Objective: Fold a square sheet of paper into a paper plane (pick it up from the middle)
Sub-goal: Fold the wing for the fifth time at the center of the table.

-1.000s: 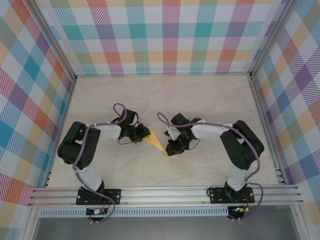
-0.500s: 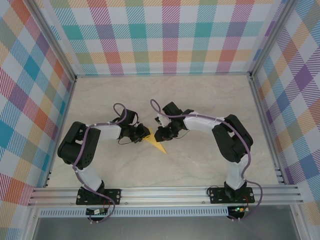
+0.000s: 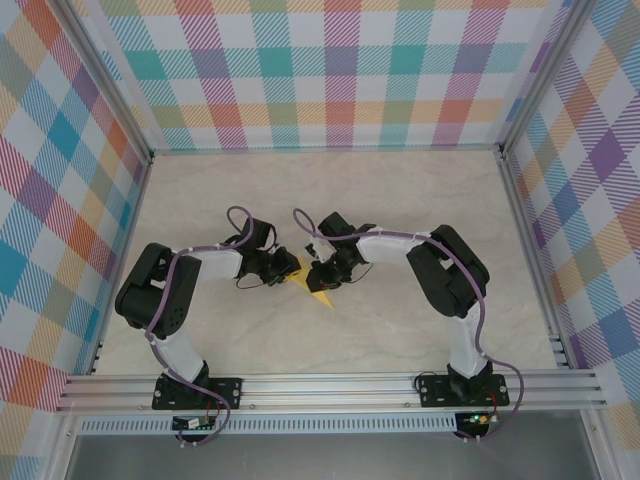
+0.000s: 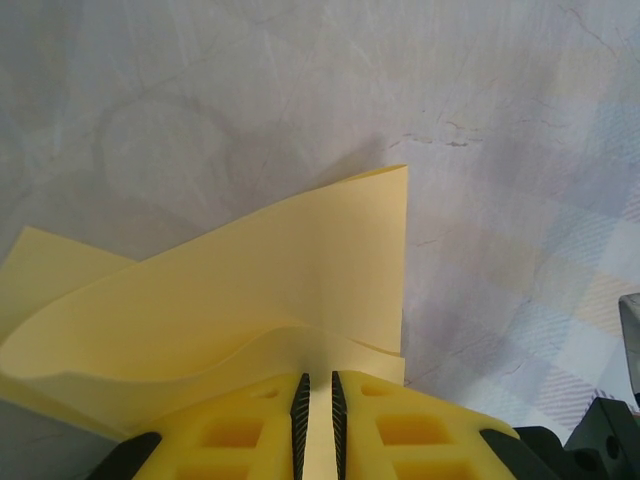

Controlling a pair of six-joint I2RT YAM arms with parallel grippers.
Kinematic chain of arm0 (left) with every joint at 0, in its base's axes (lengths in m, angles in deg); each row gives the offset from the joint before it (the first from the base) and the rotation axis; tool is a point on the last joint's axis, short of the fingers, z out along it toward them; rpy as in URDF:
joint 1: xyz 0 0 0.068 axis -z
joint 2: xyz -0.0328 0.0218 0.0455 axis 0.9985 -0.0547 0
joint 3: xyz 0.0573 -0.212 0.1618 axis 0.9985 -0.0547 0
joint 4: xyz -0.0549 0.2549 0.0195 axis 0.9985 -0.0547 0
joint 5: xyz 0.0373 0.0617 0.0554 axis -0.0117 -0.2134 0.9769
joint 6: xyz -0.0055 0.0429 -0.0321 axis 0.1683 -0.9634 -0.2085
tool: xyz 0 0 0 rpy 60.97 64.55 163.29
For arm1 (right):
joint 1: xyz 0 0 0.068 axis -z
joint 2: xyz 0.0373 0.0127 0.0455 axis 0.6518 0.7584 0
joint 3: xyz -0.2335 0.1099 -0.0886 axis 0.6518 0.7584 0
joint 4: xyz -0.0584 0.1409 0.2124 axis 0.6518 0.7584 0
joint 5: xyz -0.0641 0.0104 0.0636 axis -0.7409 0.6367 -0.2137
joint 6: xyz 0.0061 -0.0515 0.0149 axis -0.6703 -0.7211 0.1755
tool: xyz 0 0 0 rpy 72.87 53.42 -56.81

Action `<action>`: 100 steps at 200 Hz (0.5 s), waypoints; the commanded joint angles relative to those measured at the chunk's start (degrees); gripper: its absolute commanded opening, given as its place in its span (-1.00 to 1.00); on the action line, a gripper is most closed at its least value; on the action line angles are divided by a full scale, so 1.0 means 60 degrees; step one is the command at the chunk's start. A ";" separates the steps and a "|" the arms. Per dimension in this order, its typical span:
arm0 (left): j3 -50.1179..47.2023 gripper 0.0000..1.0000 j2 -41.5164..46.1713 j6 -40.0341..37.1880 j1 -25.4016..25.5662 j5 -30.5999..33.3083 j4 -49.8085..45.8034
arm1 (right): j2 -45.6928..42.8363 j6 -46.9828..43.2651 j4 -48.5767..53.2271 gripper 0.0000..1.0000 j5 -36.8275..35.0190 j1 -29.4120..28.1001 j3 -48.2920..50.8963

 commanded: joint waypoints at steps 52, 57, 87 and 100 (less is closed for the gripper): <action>0.0123 -0.63 -0.0328 -0.0208 0.0019 0.0666 -0.0549 | -0.0981 -0.0814 0.0976 -0.74 -0.0154 0.0005 0.1670; 0.0118 -0.63 -0.0313 -0.0203 0.0029 0.0673 -0.0545 | -0.1085 -0.0817 0.0982 -0.74 -0.0194 0.0014 0.1845; 0.0103 -0.63 -0.0275 -0.0207 0.0029 0.0622 -0.0537 | -0.1765 -0.0781 0.0977 -0.74 -0.0317 0.0021 0.2660; 0.0091 -0.63 -0.0273 -0.0230 0.0029 0.0580 -0.0507 | -0.2073 -0.0796 0.1004 -0.74 -0.0445 0.0020 0.2742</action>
